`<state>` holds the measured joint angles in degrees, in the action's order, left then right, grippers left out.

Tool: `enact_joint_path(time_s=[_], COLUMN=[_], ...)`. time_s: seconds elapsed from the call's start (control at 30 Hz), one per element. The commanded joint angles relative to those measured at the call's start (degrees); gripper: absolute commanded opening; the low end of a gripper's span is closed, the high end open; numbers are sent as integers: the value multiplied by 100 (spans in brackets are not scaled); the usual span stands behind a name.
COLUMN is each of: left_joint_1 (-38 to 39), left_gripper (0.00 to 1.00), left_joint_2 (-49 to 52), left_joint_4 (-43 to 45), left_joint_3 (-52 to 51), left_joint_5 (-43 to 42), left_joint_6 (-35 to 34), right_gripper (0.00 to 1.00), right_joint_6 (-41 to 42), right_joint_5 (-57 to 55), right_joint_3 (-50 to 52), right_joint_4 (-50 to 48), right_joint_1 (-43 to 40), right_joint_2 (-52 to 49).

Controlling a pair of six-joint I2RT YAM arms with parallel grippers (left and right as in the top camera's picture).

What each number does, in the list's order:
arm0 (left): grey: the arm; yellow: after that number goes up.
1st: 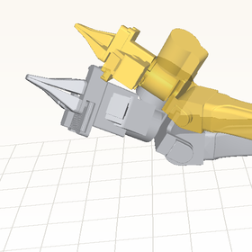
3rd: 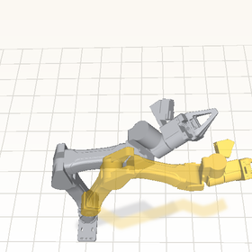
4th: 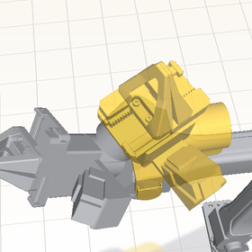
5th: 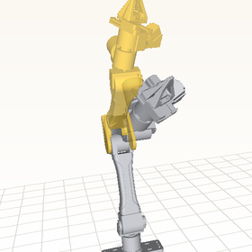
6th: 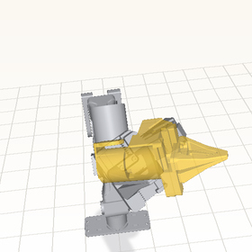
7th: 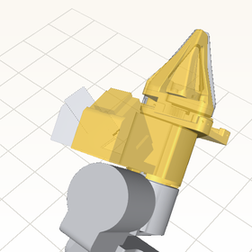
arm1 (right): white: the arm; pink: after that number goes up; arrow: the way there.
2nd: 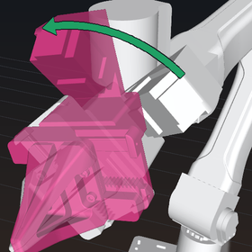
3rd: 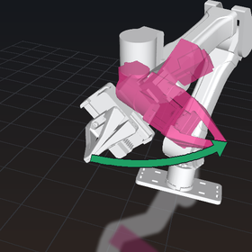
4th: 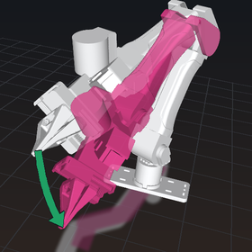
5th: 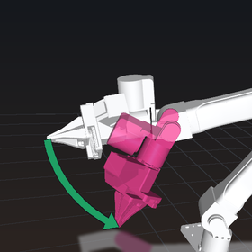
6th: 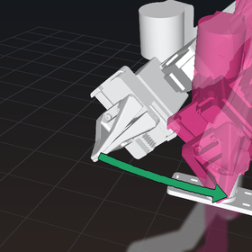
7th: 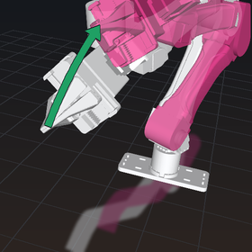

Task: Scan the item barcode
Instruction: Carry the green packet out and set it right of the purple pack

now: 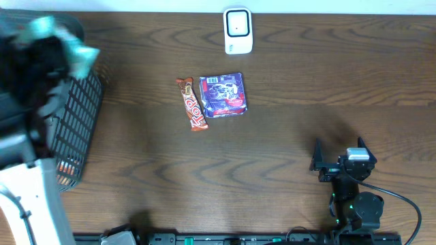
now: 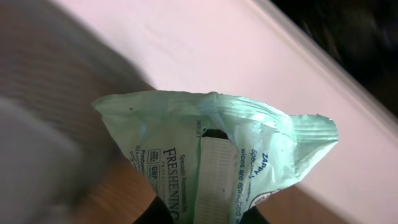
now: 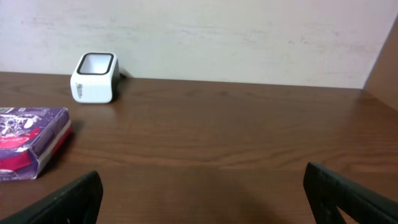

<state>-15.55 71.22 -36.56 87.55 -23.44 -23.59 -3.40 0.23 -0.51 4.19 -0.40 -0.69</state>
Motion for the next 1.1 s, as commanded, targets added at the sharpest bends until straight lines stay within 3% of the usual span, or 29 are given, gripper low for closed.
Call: enact_joint_path(time_s=[0.0,0.17,0.3,0.57,0.87,1.07], left_joint_1=[1082,2345,2970,3963,4695,4723], left_gripper=[7,7,7,7,13,42], left_joint_2=[236,960,1705,3145,4284,4503], left_joint_4=[22,-87,-7,1054,1637,1657], left_joint_3=[-94,-118,-118,-118,-118,-118], left_joint_5=[-114,767,785,785,791,789], left_joint_6=[645,966,929,-831,-973,-970], right_gripper=[99,99,99,99,99,99], right_joint_6=[-31,-31,-31,-31,-31,-31], right_joint_5=[9,9,9,9,9,9], right_joint_3=[22,20,22,22,22,20], right_joint_4=[11,11,13,11,11,11], right_joint_1=[39,39,39,39,39,39], right_joint_2=[31,31,31,31,31,31])
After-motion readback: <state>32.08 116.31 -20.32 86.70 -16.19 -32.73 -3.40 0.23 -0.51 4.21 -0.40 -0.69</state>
